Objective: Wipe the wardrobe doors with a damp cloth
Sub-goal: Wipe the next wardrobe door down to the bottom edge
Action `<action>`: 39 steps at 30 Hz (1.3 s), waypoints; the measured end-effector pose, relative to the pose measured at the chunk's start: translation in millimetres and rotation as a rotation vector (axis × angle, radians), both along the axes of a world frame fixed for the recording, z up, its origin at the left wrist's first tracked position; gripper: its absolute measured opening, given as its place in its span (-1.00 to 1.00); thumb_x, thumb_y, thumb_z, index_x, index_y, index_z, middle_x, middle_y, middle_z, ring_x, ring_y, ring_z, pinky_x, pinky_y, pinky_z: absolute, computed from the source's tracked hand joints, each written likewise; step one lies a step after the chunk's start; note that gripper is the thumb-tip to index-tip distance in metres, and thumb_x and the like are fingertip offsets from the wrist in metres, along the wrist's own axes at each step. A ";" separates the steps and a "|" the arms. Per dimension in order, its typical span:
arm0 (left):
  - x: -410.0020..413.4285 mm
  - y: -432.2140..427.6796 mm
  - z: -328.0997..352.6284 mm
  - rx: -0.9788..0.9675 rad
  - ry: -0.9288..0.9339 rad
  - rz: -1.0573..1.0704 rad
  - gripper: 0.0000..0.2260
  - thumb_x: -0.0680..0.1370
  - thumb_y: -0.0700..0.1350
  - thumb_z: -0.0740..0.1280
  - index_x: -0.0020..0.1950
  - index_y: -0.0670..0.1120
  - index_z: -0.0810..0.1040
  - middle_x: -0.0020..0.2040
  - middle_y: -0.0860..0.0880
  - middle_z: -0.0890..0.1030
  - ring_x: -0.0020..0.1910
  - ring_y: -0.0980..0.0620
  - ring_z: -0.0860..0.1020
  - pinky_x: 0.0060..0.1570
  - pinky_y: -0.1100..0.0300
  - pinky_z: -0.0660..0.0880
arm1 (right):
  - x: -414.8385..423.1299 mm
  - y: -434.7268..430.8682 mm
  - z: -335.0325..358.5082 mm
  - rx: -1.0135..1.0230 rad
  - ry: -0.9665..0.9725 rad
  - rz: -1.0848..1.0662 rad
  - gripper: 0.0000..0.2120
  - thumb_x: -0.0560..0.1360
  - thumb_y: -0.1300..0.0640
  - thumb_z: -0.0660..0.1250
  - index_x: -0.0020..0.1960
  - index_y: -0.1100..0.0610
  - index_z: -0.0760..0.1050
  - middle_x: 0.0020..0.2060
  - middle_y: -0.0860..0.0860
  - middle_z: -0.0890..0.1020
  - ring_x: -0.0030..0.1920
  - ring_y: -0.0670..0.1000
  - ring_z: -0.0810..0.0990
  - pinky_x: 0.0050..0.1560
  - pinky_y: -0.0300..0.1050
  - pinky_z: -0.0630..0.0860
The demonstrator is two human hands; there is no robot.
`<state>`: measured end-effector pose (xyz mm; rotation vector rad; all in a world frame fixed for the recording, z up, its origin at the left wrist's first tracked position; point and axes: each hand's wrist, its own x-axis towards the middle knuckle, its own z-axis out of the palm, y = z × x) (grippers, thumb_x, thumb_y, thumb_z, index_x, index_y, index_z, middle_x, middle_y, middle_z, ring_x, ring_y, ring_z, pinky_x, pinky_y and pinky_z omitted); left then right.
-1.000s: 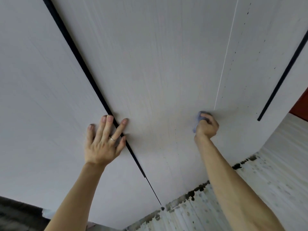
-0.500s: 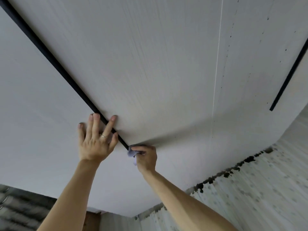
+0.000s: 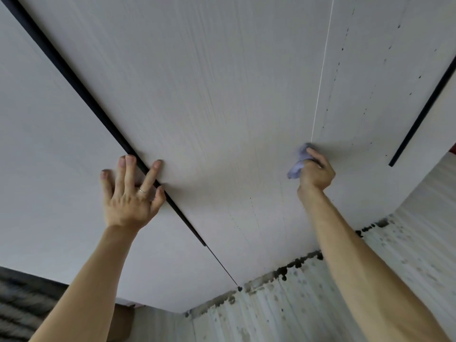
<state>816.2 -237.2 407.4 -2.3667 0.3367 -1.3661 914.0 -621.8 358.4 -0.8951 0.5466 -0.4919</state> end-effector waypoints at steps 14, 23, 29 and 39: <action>-8.9 -8.3 3.6 -0.033 0.065 0.008 -0.44 0.65 0.08 0.24 0.61 0.05 0.14 0.65 -0.16 -0.10 0.63 -0.11 -0.03 0.42 -0.27 0.11 | -114.5 235.0 -28.0 -0.344 0.040 0.653 -0.52 0.32 0.46 0.31 -0.31 -0.13 0.69 -0.24 -0.27 0.68 0.03 0.07 0.65 0.03 0.09 0.61; -25.9 -26.9 1.7 -0.149 0.052 0.068 -0.52 0.64 -0.02 0.32 0.56 0.01 0.35 0.65 -0.14 -0.05 0.60 -0.14 0.13 0.45 -0.29 0.20 | -45.3 92.1 -25.0 -0.243 -0.013 0.411 -0.56 0.23 0.64 0.26 -0.19 0.19 0.70 -0.22 0.07 0.73 -0.25 0.00 0.70 -0.27 0.11 0.67; -25.2 -36.6 -3.6 -0.233 0.071 0.088 -0.55 0.67 -0.09 0.26 0.57 0.00 0.31 0.64 -0.17 -0.06 0.62 -0.14 0.04 0.46 -0.33 0.14 | 19.2 -3.1 -25.3 -0.030 -0.017 0.096 -0.64 0.17 0.36 0.40 -0.08 0.13 0.73 -0.01 0.13 0.73 0.04 0.15 0.71 0.12 0.41 0.56; -29.3 -53.5 -6.8 -0.343 0.135 0.129 -0.51 0.70 -0.15 0.20 0.62 0.00 0.19 0.62 -0.27 0.05 0.62 -0.13 -0.06 0.50 -0.31 -0.01 | -50.9 146.7 -33.6 -0.285 0.008 0.343 -0.62 0.18 0.27 0.23 -0.20 -0.04 0.73 -0.21 0.21 0.69 -0.25 0.24 0.69 -0.28 0.25 0.63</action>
